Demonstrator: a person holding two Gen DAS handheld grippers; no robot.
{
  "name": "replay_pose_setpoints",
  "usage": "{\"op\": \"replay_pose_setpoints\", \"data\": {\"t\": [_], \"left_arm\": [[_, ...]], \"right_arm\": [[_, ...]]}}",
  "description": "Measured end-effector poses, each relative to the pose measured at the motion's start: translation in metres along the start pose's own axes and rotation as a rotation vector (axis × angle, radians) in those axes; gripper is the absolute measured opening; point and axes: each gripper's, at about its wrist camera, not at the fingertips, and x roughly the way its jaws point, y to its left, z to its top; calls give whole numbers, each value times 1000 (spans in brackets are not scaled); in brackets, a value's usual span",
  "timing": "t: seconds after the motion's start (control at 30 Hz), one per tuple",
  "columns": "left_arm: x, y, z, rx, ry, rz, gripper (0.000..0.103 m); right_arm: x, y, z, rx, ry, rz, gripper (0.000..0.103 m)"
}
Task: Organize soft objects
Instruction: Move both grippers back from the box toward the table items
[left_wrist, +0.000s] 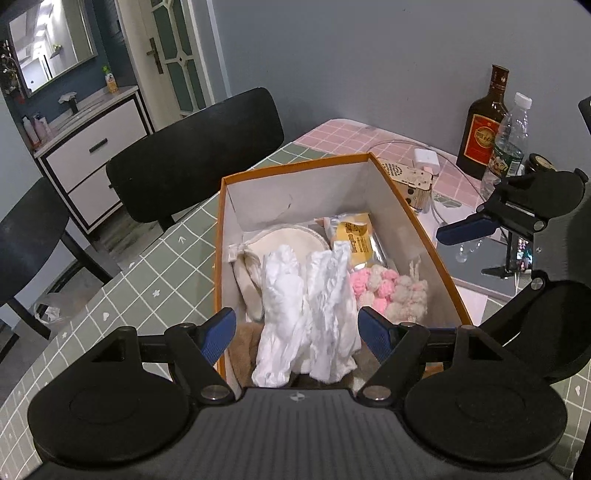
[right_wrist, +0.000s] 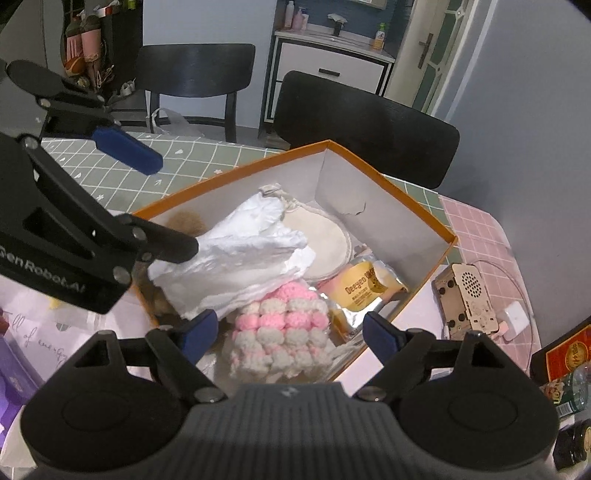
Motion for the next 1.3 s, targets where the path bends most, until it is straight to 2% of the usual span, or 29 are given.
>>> {"op": "replay_pose_setpoints", "data": {"t": [0.2,0.33,0.5,0.77,1.0,1.2,1.3], "left_arm": [[-17,-1,-25,-9,-32,-14,88],[-26,4,-56,-14,-17,-21,88],[-53,12,-92,-49,-64,-44,88],[-77,18,-145,-69,-74,-71,88],[-95,34,-174,-101,-89,-45,88],[-134,50,-229,-125,-145,11,88],[-150,56,-259,-138,-147,51,88]], "right_arm": [[-11,19,-6,-27,0,1,84],[-15,34,-18,-39,-5,40,84],[-18,54,-36,-63,-18,75,84],[-35,89,-68,-103,-37,156,84],[-43,104,-92,-54,-71,221,84],[-49,112,-118,-62,-62,241,84],[-49,116,-133,-65,-41,267,84]]}}
